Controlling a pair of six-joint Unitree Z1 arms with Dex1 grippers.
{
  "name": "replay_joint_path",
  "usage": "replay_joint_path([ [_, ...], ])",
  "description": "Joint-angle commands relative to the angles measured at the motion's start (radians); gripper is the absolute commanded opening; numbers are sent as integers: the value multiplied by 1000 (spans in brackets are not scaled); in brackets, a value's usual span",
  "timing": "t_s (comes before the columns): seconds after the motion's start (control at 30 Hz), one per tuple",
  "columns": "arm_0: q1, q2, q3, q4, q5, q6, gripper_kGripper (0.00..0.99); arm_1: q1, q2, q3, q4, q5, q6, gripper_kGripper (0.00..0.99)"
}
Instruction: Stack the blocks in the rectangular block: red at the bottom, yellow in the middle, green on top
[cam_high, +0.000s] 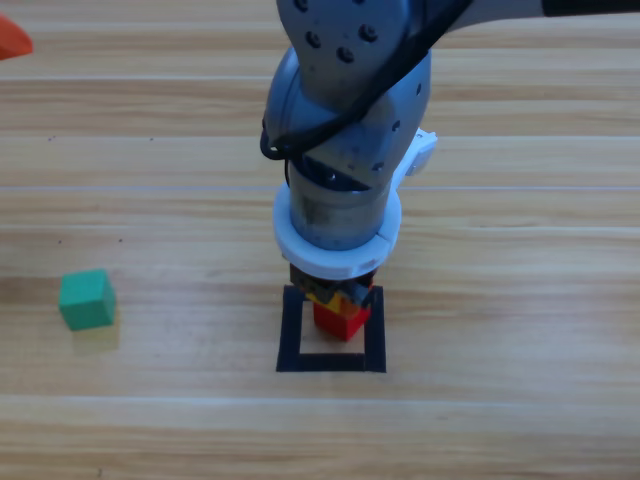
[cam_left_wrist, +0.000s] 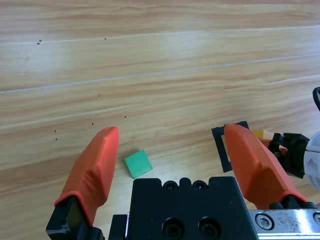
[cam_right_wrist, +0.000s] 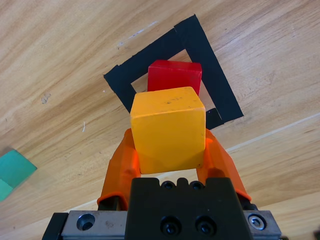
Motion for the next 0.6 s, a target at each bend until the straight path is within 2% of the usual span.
replay_joint_path([
  [0.03,19,13,31,-19,-8,-11,907,27,76,-9,13,-25,-1,186],
  [0.5,19,7,31,-19,-10,-12,907,24,102,-17,13,-37,-1,201],
  [0.53,19,7,31,-19,-10,-12,908,24,103,-18,13,-37,-3,255],
  [0.6,19,7,31,-19,-11,-12,907,24,111,-29,13,-32,-3,466],
])
